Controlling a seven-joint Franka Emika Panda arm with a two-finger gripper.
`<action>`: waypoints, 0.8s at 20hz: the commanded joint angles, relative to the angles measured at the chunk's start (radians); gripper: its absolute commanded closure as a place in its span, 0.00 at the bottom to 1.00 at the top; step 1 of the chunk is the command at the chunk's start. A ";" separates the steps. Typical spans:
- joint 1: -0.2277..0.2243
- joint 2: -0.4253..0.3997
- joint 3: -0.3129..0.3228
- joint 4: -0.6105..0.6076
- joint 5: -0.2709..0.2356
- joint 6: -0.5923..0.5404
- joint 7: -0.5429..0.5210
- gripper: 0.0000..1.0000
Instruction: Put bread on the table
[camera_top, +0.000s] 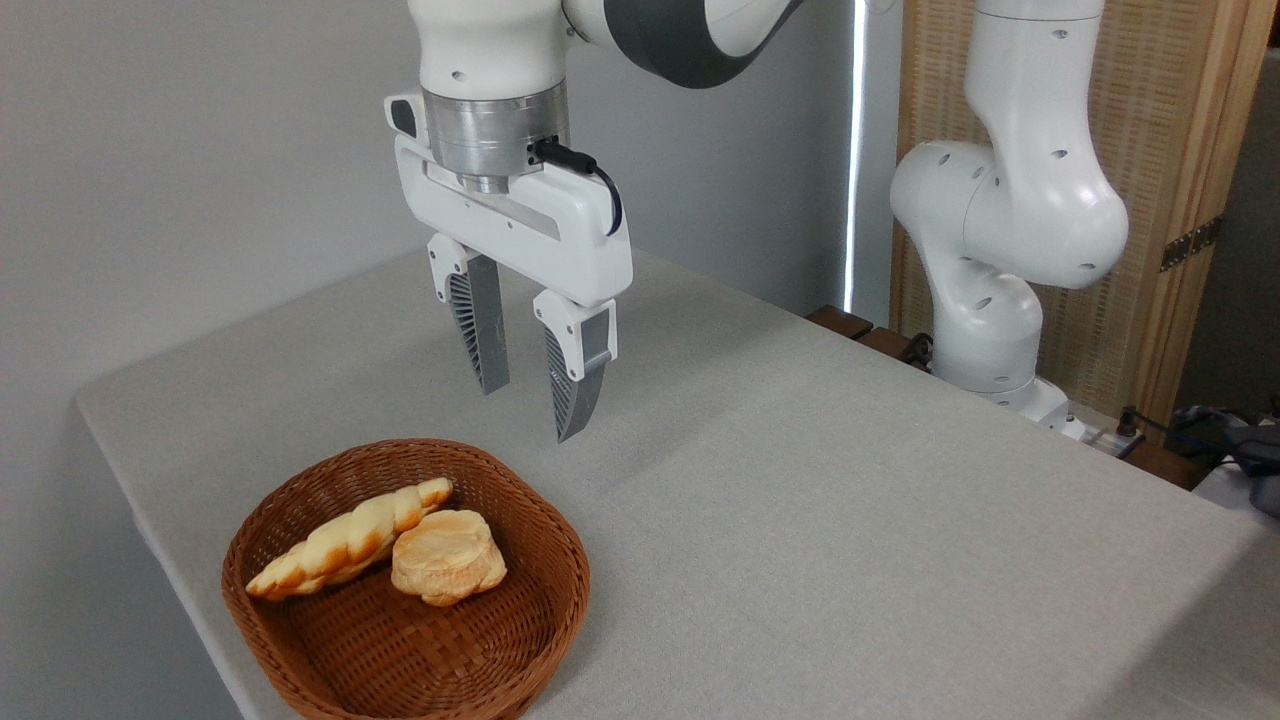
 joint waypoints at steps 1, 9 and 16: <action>0.010 0.001 -0.009 0.015 0.012 -0.034 -0.001 0.00; 0.010 0.007 -0.009 0.015 0.012 -0.033 -0.001 0.00; 0.009 0.008 -0.009 0.015 0.012 -0.034 -0.001 0.00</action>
